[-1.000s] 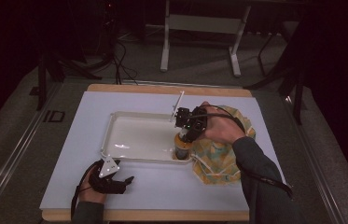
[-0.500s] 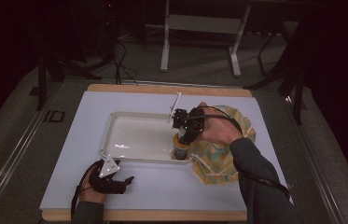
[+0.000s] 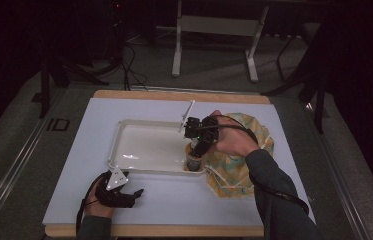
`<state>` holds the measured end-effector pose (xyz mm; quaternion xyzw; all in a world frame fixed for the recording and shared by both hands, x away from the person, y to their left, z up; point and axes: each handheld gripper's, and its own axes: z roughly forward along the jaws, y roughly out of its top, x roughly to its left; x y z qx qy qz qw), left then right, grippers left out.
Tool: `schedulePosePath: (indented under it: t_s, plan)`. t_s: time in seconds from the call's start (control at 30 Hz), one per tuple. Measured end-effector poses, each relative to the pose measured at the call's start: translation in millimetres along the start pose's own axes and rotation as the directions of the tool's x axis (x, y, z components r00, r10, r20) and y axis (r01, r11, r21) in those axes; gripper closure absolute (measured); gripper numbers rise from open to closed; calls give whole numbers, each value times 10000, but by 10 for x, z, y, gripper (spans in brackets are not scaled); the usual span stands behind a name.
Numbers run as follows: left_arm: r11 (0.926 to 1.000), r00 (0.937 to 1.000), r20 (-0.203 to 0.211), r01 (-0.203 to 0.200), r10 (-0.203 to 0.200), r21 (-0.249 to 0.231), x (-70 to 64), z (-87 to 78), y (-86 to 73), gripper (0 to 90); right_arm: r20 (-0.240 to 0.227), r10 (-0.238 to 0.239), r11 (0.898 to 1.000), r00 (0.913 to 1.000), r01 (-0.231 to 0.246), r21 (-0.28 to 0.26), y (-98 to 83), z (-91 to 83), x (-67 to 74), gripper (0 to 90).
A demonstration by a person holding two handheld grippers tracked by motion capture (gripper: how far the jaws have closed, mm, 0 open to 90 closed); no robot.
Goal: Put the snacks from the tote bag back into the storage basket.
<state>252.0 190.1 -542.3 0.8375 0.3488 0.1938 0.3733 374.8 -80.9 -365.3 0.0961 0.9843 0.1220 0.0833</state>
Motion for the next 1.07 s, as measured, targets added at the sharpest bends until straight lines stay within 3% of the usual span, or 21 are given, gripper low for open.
schedulePosePath:
  t_s: [0.47, 0.67, 1.07]
  plan:
    - [10000, 10000, 2, 13, -13, -1, 0, 0, 0, 195, 52, -8, 9988, 10000, 11, -492, -45, -142, 17, 334]
    - [10000, 10000, 7, 2, -2, 15, 2, 1, 0, 194, 44, 70, 9955, 10000, -65, -942, -97, -258, 0, 322]
    - [10000, 10000, 28, 43, -44, 24, 4, 1, 1, 194, 303, 283, 9930, 9991, -246, -1152, -358, -437, -18, 323]
